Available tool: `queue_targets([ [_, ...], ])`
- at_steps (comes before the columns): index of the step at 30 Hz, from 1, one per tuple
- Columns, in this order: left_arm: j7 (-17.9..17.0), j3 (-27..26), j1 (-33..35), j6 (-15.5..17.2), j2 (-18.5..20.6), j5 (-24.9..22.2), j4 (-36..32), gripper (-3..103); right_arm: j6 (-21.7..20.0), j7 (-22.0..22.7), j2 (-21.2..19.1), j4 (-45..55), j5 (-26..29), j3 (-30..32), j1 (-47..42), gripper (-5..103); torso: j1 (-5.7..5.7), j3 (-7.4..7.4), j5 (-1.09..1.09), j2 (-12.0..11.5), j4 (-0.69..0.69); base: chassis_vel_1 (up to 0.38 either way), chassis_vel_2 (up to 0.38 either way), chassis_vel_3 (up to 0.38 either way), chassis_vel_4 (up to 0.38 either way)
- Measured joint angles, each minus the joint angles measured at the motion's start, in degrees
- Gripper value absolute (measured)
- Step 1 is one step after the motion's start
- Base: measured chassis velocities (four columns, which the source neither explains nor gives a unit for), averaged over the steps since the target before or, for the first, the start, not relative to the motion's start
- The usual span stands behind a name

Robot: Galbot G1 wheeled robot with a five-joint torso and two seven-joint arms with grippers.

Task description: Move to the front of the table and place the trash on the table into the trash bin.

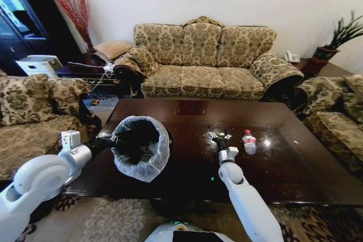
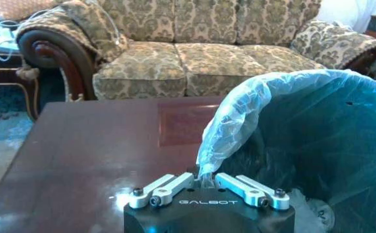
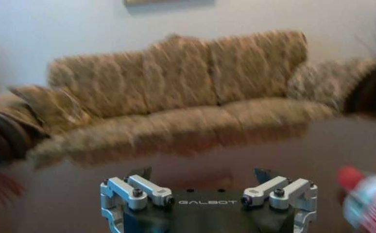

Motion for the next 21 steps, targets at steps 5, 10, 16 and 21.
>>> queue_targets([
  [5, 0.17, 0.6, -0.01, 0.0, -0.4, 0.54, -0.01, 0, -1.13, 0.93, 1.56, -7.12, 0.36, -1.09, 3.4, 100, -0.04, -0.01, -0.12, 0.0, 0.02, -0.019, -0.035, 0.023, 0.011],
  [10, 0.14, 0.74, -0.01, 0.0, -0.3, 0.8, 0.05, 0, -1.47, 0.41, 2.38, -11.9, 1.35, -1.35, 6.32, 100, -0.02, -0.01, -0.09, 0.0, 0.11, 0.078, 0.082, -0.019, -0.029],
  [16, 0.26, 0.75, -0.03, 0.0, -0.23, 0.8, 0.5, 0, -2.12, -0.07, 2.28, -12.53, 2.04, -1.36, 6.59, 82, -0.02, -0.01, -0.06, 0.0, 0.04, 0.015, 0.029, -0.006, 0.0],
  [21, 0.33, 0.99, -0.32, 0.0, 0.0, 0.8, 0.72, 0, -2.6, 0.08, 2.12, -12.28, 2.23, -1.33, 6.19, 65, -0.02, -0.01, -0.08, 0.0, 0.01, 0.0, 0.0, 0.0, 0.0],
])
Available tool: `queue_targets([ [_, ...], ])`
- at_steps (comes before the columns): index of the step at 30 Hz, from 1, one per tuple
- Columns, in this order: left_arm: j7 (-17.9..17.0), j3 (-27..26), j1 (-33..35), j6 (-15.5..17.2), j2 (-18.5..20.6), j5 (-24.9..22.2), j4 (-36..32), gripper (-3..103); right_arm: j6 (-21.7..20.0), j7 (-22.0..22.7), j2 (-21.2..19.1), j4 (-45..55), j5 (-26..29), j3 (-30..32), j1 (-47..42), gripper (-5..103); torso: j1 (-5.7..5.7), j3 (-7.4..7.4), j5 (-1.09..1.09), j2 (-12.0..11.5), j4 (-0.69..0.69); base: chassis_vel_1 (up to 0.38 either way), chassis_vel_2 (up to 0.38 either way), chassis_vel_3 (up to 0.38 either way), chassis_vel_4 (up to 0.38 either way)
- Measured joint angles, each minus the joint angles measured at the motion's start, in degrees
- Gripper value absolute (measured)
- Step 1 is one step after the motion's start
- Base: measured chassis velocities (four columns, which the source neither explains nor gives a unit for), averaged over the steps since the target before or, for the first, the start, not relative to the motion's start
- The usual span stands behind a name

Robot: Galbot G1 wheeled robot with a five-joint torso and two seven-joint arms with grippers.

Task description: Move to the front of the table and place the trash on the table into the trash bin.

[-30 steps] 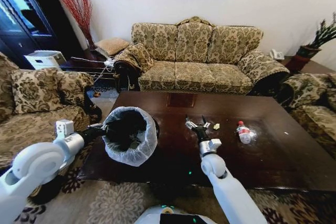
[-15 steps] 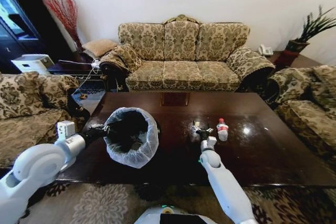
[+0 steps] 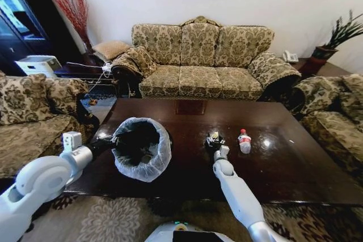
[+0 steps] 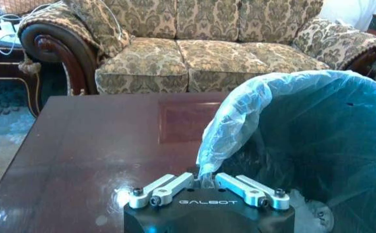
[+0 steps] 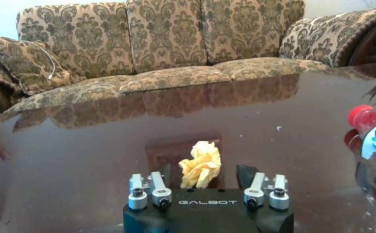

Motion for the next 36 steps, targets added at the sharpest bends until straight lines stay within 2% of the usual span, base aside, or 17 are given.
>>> queue_targets([
  [1, 0.0, 0.0, -0.01, 0.0, 0.03, 0.0, 0.03, 0, -0.08, 0.01, 0.0, -0.04, 0.12, 0.0, 0.02, 60, 0.0, 0.0, 0.0, 0.0, 0.01, 0.0, 0.0, 0.0, 0.0],
  [2, 0.0, 0.0, -0.01, 0.0, 0.03, 0.0, 0.03, 0, -0.08, 0.01, 0.0, -0.04, 0.12, 0.0, 0.02, 60, 0.0, 0.0, 0.0, 0.0, 0.01, 0.0, 0.0, 0.0, 0.0],
  [5, 0.02, -0.01, 0.01, 0.0, -0.11, 0.0, 0.05, 0, -0.69, 0.09, 0.02, -0.01, 1.11, -0.02, 0.21, 44, 0.0, 0.0, -0.02, 0.0, 0.03, 0.0, 0.0, 0.0, 0.0],
  [6, 0.02, -0.01, 0.01, 0.0, -0.11, 0.0, 0.05, 0, -0.69, 0.09, 0.02, -0.01, 1.11, -0.02, 0.21, 44, 0.0, 0.0, -0.02, 0.0, 0.03, 0.0, 0.0, 0.0, 0.0],
  [8, 0.04, -0.05, 0.15, 0.0, -0.24, 0.04, 0.04, 0, -0.84, 0.13, 0.02, -0.02, 1.46, -0.03, 0.34, 33, 0.0, 0.0, -0.01, 0.0, 0.03, 0.0, 0.0, 0.0, 0.0],
  [11, 0.04, -0.12, 0.21, 0.0, -0.34, 0.11, 0.04, 0, -0.95, 0.15, -0.03, -0.03, 1.69, -0.04, 0.34, 28, 0.0, 0.0, 0.0, 0.0, 0.02, 0.0, 0.0, 0.0, 0.0],
  [14, 0.05, -0.49, 0.42, 0.01, -0.31, 0.19, 0.27, 0, -0.92, 0.14, -0.43, 0.14, 1.9, 0.0, -0.04, 12, 0.0, -0.01, -0.01, 0.0, 0.03, 0.0, 0.0, 0.0, 0.0],
  [15, 0.05, -0.49, 0.42, 0.01, -0.31, 0.19, 0.27, 0, -0.92, 0.14, -0.43, 0.14, 1.9, 0.0, -0.04, 12, 0.0, -0.01, -0.01, 0.0, 0.03, 0.0, 0.0, 0.0, 0.0],
  [17, 0.05, -0.55, 0.38, 0.07, -0.12, 0.23, 0.5, 0, -0.56, -0.33, -0.71, 0.92, 2.68, 0.02, -0.6, 2, 0.0, 0.0, -0.01, 0.0, 0.03, 0.0, 0.0, 0.0, 0.0],
  [22, 0.04, -0.66, 0.37, 0.15, 0.51, 0.27, 1.4, 0, 1.5, -3.74, -1.04, 6.39, 4.71, -0.07, -2.7, 1, 0.0, 0.0, 0.01, 0.0, 0.02, 0.0, 0.0, 0.0, 0.0],
  [25, -0.15, -0.76, 0.32, 0.31, 1.89, 0.29, 2.72, 0, 4.62, -10.77, -0.9, 20.48, 2.24, -2.02, -6.1, 0, 0.0, 0.0, -0.01, 0.0, 0.02, 0.0, 0.0, 0.0, 0.0],
  [26, -0.15, -0.76, 0.32, 0.31, 1.89, 0.29, 2.72, 0, 4.62, -10.77, -0.9, 20.48, 2.24, -2.02, -6.1, 0, 0.0, 0.0, -0.01, 0.0, 0.02, 0.0, 0.0, 0.0, 0.0],
  [28, -0.35, -0.8, 0.18, 0.83, 2.59, 0.23, 3.13, 0, 5.09, -14.67, -1.08, 28.1, 1.4, -4.35, -7.14, 0, 0.0, 0.0, -0.03, 0.0, 0.03, 0.0, 0.0, 0.0, 0.0],
  [29, -0.55, -0.8, 0.1, 1.36, 3.17, 0.13, 3.42, 0, 4.67, -17.09, -1.38, 33.21, 1.4, -6.6, -7.4, 0, 0.0, -0.01, -0.02, 0.01, 0.02, 0.0, 0.0, 0.0, 0.0],
  [30, -0.55, -0.8, 0.1, 1.36, 3.17, 0.13, 3.42, 0, 4.67, -17.09, -1.38, 33.21, 1.4, -6.6, -7.4, 0, 0.0, -0.01, -0.02, 0.01, 0.02, 0.0, 0.0, 0.0, 0.0],
  [34, -1.26, -0.72, 0.03, 2.61, 4.4, -0.02, 3.81, 0, 0.86, -20.78, -2.49, 45.83, 3.04, -17.25, -6.12, 0, 0.0, -0.01, -0.02, 0.01, 0.02, 0.0, 0.0, 0.0, 0.0],
  [36, -1.35, -0.68, 0.05, 2.75, 4.52, -0.05, 3.77, 0, 0.11, -21.1, -2.48, 47.29, 3.12, -19.86, -5.6, 0, 0.0, -0.01, -0.01, 0.01, 0.02, 0.0, 0.0, 0.0, 0.0],
])
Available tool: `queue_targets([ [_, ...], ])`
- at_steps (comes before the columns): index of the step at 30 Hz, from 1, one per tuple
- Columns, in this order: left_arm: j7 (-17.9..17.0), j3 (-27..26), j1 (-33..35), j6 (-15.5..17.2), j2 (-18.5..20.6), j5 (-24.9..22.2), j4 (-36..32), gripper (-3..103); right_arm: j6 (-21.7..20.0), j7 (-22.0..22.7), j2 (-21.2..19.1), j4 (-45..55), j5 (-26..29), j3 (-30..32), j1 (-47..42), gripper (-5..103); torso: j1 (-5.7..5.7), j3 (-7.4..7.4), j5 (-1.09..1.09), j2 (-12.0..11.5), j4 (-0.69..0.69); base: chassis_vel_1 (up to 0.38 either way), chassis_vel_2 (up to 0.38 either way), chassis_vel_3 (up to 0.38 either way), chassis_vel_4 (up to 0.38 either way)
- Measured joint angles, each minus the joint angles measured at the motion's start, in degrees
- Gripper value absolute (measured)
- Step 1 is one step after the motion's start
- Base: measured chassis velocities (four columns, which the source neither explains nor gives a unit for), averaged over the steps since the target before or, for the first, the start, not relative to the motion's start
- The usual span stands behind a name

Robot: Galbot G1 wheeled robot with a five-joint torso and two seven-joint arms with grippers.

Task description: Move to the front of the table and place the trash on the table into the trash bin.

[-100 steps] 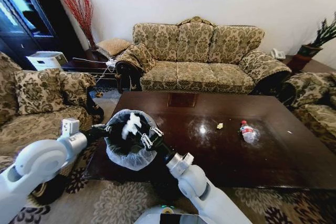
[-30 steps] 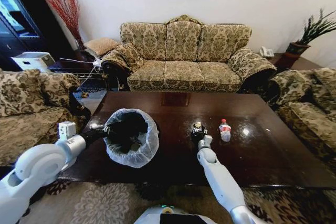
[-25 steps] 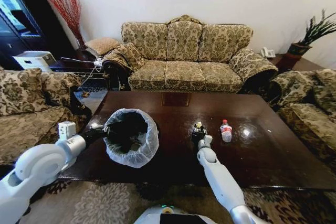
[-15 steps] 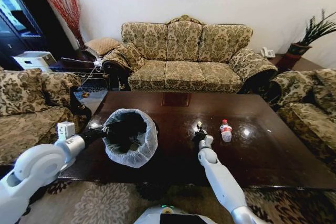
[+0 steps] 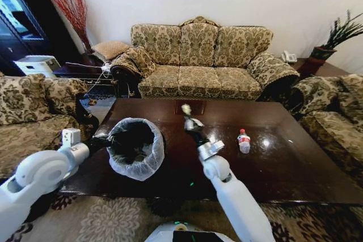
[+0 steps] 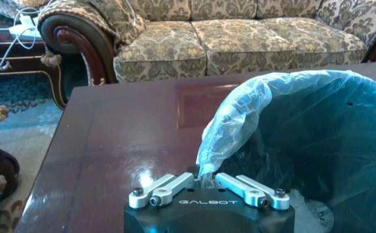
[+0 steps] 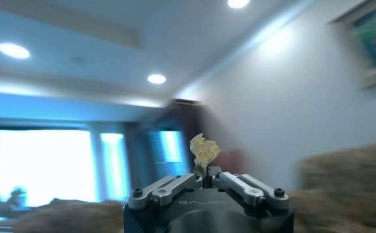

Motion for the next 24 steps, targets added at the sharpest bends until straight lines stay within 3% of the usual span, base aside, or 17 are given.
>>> queue_targets([
  [4, -0.17, 0.08, 0.12, 0.18, 0.02, -0.05, -0.6, 0, -1.83, 0.0, -0.18, 1.68, -0.82, -6.26, 1.39, 0, 0.0, 0.0, 0.0, 0.0, 0.01, 0.0, 0.0, 0.0, 0.0],
  [7, -0.2, 0.08, 0.14, 0.21, -0.39, -0.08, -1.34, 0, -2.06, -0.9, -1.08, 0.11, -7.56, -8.03, 1.73, 4, 0.0, 0.0, 0.01, 0.0, 0.0, 0.0, 0.0, 0.0, 0.0],
  [8, -0.2, 0.08, 0.14, 0.21, -0.39, -0.08, -1.34, 0, -2.06, -0.9, -1.08, 0.11, -7.56, -8.03, 1.73, 4, 0.0, 0.0, 0.01, 0.0, 0.0, 0.0, 0.0, 0.0, 0.0],
  [12, -0.09, 0.06, 0.27, 0.21, -1.64, 0.05, -1.84, 0, -2.1, -0.47, -1.38, -0.46, -10.15, -8.29, 1.4, 20, 0.0, 0.0, 0.01, 0.0, -0.01, 0.0, 0.0, 0.0, 0.0],
  [13, -0.09, 0.06, 0.27, 0.21, -1.64, 0.05, -1.84, 0, -2.1, -0.47, -1.38, -0.46, -10.15, -8.29, 1.4, 20, 0.0, 0.0, 0.01, 0.0, -0.01, 0.0, 0.0, 0.0, 0.0],
  [16, 0.09, -0.02, 0.52, 0.21, -2.32, 0.18, -2.28, 0, -2.04, -0.41, -1.61, -0.68, -10.82, -8.38, 1.35, 37, 0.0, 0.0, 0.0, 0.0, 0.0, 0.0, 0.0, 0.0, 0.0],
  [18, 0.11, -0.05, 0.54, 0.21, -2.37, 0.19, -2.31, 0, -2.01, -0.4, -1.61, -0.7, -10.86, -8.38, 1.33, 37, 0.0, 0.0, 0.01, 0.0, 0.0, 0.0, 0.0, 0.0, 0.0],
  [20, 0.18, -0.07, 0.61, 0.18, -2.54, 0.23, -2.44, 0, -1.85, -0.4, -1.61, -0.71, -11.27, -8.35, 1.17, 48, 0.0, 0.0, 0.01, 0.0, 0.0, 0.0, 0.0, 0.0, 0.0],
  [23, 0.23, -0.07, 0.62, 0.16, -2.59, 0.22, -2.57, 0, -1.76, -0.51, -1.65, -0.71, -11.58, -8.31, 1.06, 53, 0.0, 0.0, 0.01, 0.0, 0.0, 0.0, 0.0, 0.0, 0.0],
  [24, 0.27, -0.07, 0.57, 0.12, -2.69, 0.22, -2.7, 0, -1.47, -0.54, -1.65, -0.7, -11.78, -8.2, 0.88, 65, 0.0, 0.0, 0.01, 0.0, 0.0, 0.0, 0.0, 0.0, 0.0],
])
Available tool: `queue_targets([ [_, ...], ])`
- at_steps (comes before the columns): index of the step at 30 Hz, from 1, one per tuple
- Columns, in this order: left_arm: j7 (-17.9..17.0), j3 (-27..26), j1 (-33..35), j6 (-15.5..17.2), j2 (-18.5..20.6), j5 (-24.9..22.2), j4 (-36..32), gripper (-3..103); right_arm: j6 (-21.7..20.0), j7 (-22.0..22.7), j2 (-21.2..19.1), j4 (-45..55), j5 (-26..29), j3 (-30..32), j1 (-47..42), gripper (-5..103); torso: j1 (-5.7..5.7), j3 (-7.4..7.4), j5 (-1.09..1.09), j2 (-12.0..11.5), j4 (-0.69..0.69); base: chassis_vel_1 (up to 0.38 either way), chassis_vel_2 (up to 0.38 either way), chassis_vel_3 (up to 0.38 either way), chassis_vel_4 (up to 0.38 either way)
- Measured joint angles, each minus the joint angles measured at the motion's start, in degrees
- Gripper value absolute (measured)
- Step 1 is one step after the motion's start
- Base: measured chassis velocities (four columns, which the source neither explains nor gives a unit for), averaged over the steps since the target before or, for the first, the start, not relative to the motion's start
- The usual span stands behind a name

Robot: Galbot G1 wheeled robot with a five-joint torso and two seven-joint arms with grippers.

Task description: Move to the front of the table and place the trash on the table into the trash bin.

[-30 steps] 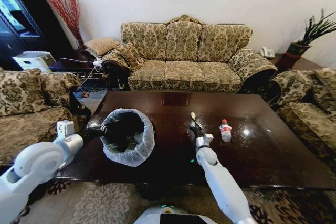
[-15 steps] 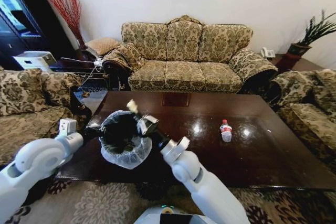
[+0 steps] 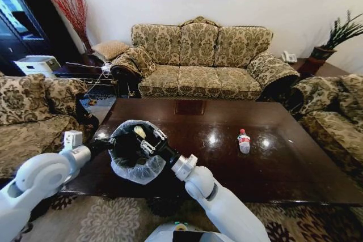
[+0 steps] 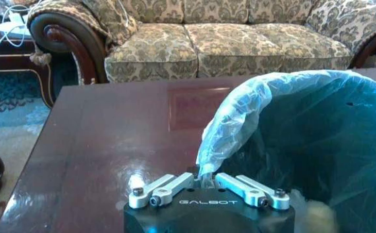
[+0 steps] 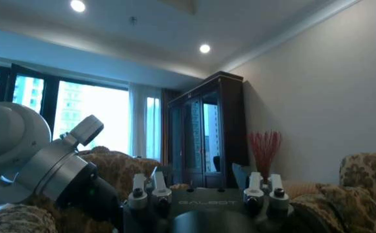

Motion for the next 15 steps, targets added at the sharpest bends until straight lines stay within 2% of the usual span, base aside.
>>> queue_targets([
  [2, 0.01, 0.0, -0.04, -0.03, -0.04, 0.0, 0.0, 0, 0.1, 0.03, 0.04, 0.04, 0.01, 0.22, -0.22, 65, 0.0, 0.0, 0.0, 0.0, 0.0, 0.0, 0.0, 0.0, 0.0],
  [3, 0.02, 0.0, -0.07, -0.05, -0.1, 0.01, 0.05, 0, 0.3, 0.48, 0.3, 0.32, 0.5, 0.96, -0.92, 76, 0.0, 0.0, 0.0, 0.0, 0.01, 0.0, 0.0, 0.0, 0.0],
  [5, 0.04, -0.02, -0.07, -0.06, -0.2, 0.0, 0.2, 0, 0.37, 2.14, 0.8, 0.69, 0.64, 1.9, -1.87, 76, 0.0, 0.0, 0.0, 0.0, 0.01, 0.0, 0.0, 0.0, 0.0],
  [6, 0.04, -0.31, 0.09, -0.1, -0.42, 0.02, 0.43, 0, 0.7, 5.19, 1.81, 0.95, 0.62, 4.29, -3.59, 86, 0.0, 0.0, 0.0, 0.0, 0.0, 0.0, 0.0, 0.0, 0.0],
  [7, 0.04, -0.5, 0.19, -0.12, -0.55, 0.05, 0.47, 0, 0.68, 7.38, 2.28, 0.94, 0.41, 5.48, -4.56, 86, 0.0, 0.0, 0.0, 0.0, 0.0, 0.0, 0.0, 0.0, 0.0],
  [8, 0.04, -0.5, 0.19, -0.12, -0.55, 0.05, 0.47, 0, 0.68, 7.38, 2.28, 0.94, 0.41, 5.48, -4.56, 86, 0.0, 0.0, 0.0, 0.0, 0.0, 0.0, 0.0, 0.0, 0.0],
  [9, 0.16, -0.73, 0.36, -0.18, -0.75, 0.05, 0.47, 0, -0.01, 11.44, 2.58, 0.4, 0.22, 7.75, -6.53, 96, 0.0, 0.0, 0.01, 0.0, 0.0, 0.0, 0.0, 0.0, 0.0],
  [10, 0.22, -0.76, 0.38, -0.2, -0.81, 0.05, 0.46, 0, -0.14, 12.15, 2.57, 0.19, 0.25, 8.34, -6.97, 96, 0.0, 0.0, 0.0, 0.0, 0.01, 0.0, 0.0, 0.0, 0.0],
  [12, 0.3, -0.78, 0.22, -0.25, -1.06, 0.08, 0.45, 0, -0.9, 16.4, 2.04, -2.08, 2.8, 14.55, -10.55, 100, 0.0, 0.0, 0.0, 0.0, 0.01, 0.0, 0.0, 0.0, 0.0],
  [13, 0.3, -0.78, 0.22, -0.25, -1.06, 0.08, 0.45, 0, -0.9, 16.4, 2.04, -2.08, 2.8, 14.55, -10.55, 100, 0.0, 0.0, 0.0, 0.0, 0.01, 0.0, 0.0, 0.0, 0.0],
  [15, 0.33, -0.65, 0.17, -0.32, -1.26, 0.12, 0.36, 0, -1.85, 19.78, 1.71, -4.56, 6.84, 20.5, -12.76, 100, 0.0, 0.0, 0.01, 0.0, -0.01, 0.0, 0.0, 0.0, 0.0],
])
